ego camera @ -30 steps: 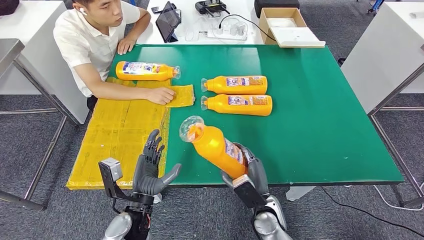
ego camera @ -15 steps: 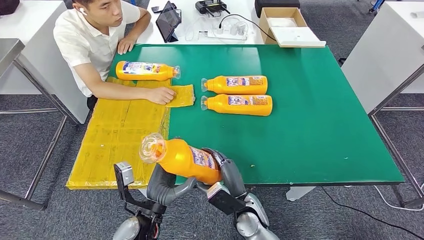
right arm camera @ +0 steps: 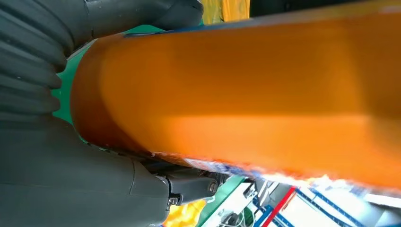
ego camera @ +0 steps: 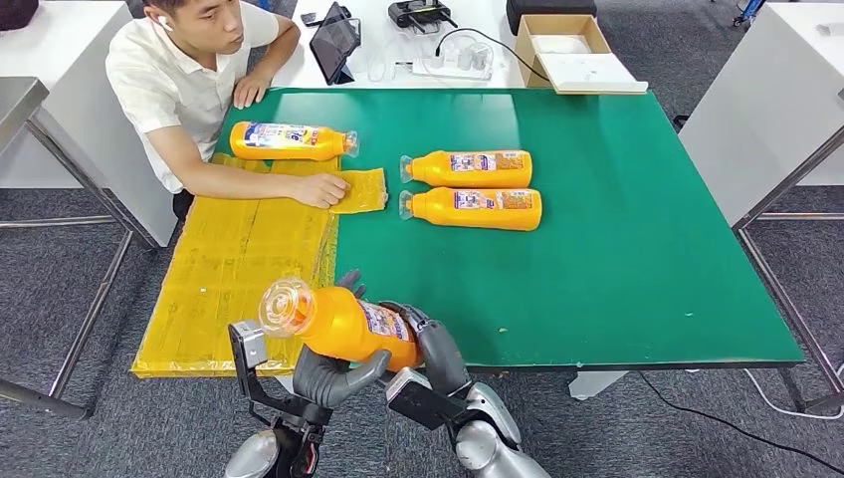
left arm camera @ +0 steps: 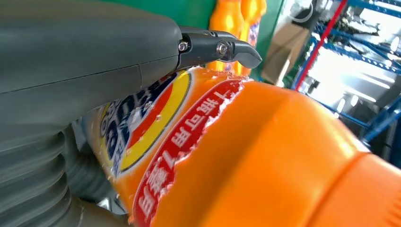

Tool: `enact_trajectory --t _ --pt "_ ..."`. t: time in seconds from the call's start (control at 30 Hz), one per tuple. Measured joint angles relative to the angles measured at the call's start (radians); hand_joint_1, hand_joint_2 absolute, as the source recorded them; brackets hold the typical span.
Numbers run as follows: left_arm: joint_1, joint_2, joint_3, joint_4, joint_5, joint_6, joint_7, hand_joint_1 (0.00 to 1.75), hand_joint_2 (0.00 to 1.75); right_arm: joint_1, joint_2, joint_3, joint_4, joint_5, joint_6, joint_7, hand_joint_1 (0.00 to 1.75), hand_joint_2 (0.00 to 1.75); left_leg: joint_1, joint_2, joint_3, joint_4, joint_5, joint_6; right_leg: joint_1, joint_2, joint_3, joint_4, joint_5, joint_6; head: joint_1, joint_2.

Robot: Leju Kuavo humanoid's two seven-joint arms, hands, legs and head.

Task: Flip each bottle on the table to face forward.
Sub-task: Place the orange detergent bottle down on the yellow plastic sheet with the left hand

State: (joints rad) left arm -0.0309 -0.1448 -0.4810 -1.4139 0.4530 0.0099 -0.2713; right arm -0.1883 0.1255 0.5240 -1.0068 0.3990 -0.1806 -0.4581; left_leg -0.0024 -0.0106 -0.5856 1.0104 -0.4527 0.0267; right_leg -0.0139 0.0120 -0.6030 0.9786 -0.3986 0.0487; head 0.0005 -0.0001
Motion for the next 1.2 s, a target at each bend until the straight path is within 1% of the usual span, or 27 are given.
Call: enact_trajectory --t 0.03,0.07,0.1,0.17,0.2,0.23,0.37,0.5,0.6,0.8,0.87,0.9,0.97,1.07,1.1,1.2 --pt "-0.005 0.0 0.0 0.01 -0.014 0.017 -0.002 1.75 1.75 -0.004 0.001 0.009 0.006 0.008 -0.004 0.006 1.74 1.75 0.0 0.0 0.0 0.0 0.0 0.0 0.0 0.0 0.0 0.0 0.0 0.0 0.0 0.0" --pt "-0.009 0.0 0.0 0.021 -0.025 0.034 -0.005 1.75 1.75 -0.007 0.001 0.018 0.01 0.014 -0.008 0.012 1.69 1.75 0.0 0.0 0.0 0.0 0.0 0.0 0.0 0.0 0.0 0.0 0.0 0.0 0.0 0.0" --pt "-0.014 0.0 0.0 0.033 -0.032 0.048 -0.008 1.75 1.75 -0.01 0.002 0.026 0.015 0.02 -0.013 0.018 1.47 1.75 0.0 0.0 0.0 0.0 0.0 0.0 0.0 0.0 0.0 0.0 0.0 0.0 0.0 0.0" --pt "-0.019 -0.001 0.001 0.052 -0.035 0.06 -0.018 1.75 1.75 -0.012 0.002 0.04 0.022 0.026 -0.02 0.028 0.6 1.75 0.0 0.0 0.0 0.0 0.0 0.0 0.0 0.0 0.0 0.0 0.0 0.0 0.0 0.0" --pt "-0.021 -0.002 0.002 0.059 -0.033 0.06 -0.023 1.75 1.75 -0.012 0.002 0.046 0.025 0.027 -0.023 0.03 0.21 1.75 0.0 0.0 0.0 0.0 0.0 0.0 0.0 0.0 0.0 0.0 0.0 0.0 0.0 0.0" --pt "-0.023 -0.002 0.003 0.064 -0.029 0.056 -0.027 1.75 1.75 -0.012 0.002 0.053 0.027 0.025 -0.023 0.03 0.0 1.75 0.0 0.0 0.0 0.0 0.0 0.0 0.0 0.0 0.0 0.0 0.0 0.0 0.0 0.0" --pt "-0.027 -0.003 0.015 0.072 0.019 0.015 -0.028 1.75 1.75 -0.004 0.002 0.079 0.028 0.007 -0.023 0.016 0.0 0.0 0.0 0.0 -0.001 0.0 0.0 0.0 0.0 0.0 -0.001 0.0 0.0 0.0 0.0 0.0" --pt "-0.024 -0.003 0.034 0.069 0.098 -0.045 -0.011 1.75 1.75 0.011 0.002 0.087 0.018 -0.009 -0.025 -0.01 0.0 0.0 0.0 0.0 -0.001 0.0 0.0 0.0 0.0 0.0 -0.001 0.0 0.0 0.0 0.0 0.0" --pt "-0.019 -0.003 0.044 0.057 0.135 -0.075 -0.007 1.75 1.75 0.042 0.001 0.091 -0.013 -0.024 -0.044 -0.033 0.0 0.0 0.0 0.0 -0.001 0.0 0.0 0.0 0.0 0.0 -0.001 0.0 0.0 0.0 0.0 0.0" --pt "-0.018 -0.004 0.052 0.036 0.154 -0.081 -0.007 1.75 1.75 0.118 0.0 0.091 -0.085 -0.056 -0.103 -0.089 0.0 0.0 0.0 0.0 -0.001 0.0 0.0 0.0 0.0 0.0 -0.001 0.0 0.0 0.0 0.0 0.0" --pt "-0.019 -0.007 0.054 0.035 0.144 -0.063 -0.009 1.75 1.75 0.133 0.0 0.091 -0.101 -0.06 -0.123 -0.095 0.0 0.0 0.0 0.0 -0.001 0.0 0.0 0.0 0.0 0.0 -0.002 0.0 0.0 0.0 0.0 0.0" --pt "-0.022 -0.008 0.054 0.035 0.128 -0.041 -0.01 1.75 1.75 0.141 0.0 0.091 -0.107 -0.064 -0.139 -0.1 0.0 0.0 0.0 0.0 -0.001 0.0 0.0 0.0 0.0 0.0 -0.001 0.0 0.0 0.0 0.0 0.0" --pt "-0.033 -0.007 0.054 0.039 0.035 0.05 -0.028 1.75 1.75 0.158 0.0 0.091 -0.113 -0.081 -0.179 -0.111 0.0 0.0 0.0 0.0 -0.001 0.0 0.0 0.0 0.0 0.0 -0.001 0.0 0.0 0.0 0.0 0.0" --pt "-0.073 0.007 0.054 0.065 -0.224 0.236 -0.084 1.75 1.75 0.183 -0.005 0.091 -0.118 -0.108 -0.253 -0.129 0.0 0.0 0.0 0.0 -0.001 0.0 0.0 0.0 0.0 0.0 -0.001 0.0 0.0 0.0 0.0 0.0" --pt "-0.09 0.014 0.055 0.078 -0.307 0.28 -0.098 1.75 1.75 0.187 -0.007 0.091 -0.118 -0.114 -0.279 -0.133 0.0 0.0 0.0 0.0 -0.001 0.0 0.0 0.0 0.0 0.0 -0.001 0.0 0.0 0.0 0.0 0.0" --pt "-0.13 0.029 0.056 0.11 -0.498 0.368 -0.111 1.75 1.75 0.191 -0.01 0.091 -0.11 -0.135 -0.333 -0.151 0.0 0.0 0.0 0.0 -0.001 0.0 0.0 0.0 0.0 0.0 -0.001 0.0 0.0 0.0 0.0 0.0"
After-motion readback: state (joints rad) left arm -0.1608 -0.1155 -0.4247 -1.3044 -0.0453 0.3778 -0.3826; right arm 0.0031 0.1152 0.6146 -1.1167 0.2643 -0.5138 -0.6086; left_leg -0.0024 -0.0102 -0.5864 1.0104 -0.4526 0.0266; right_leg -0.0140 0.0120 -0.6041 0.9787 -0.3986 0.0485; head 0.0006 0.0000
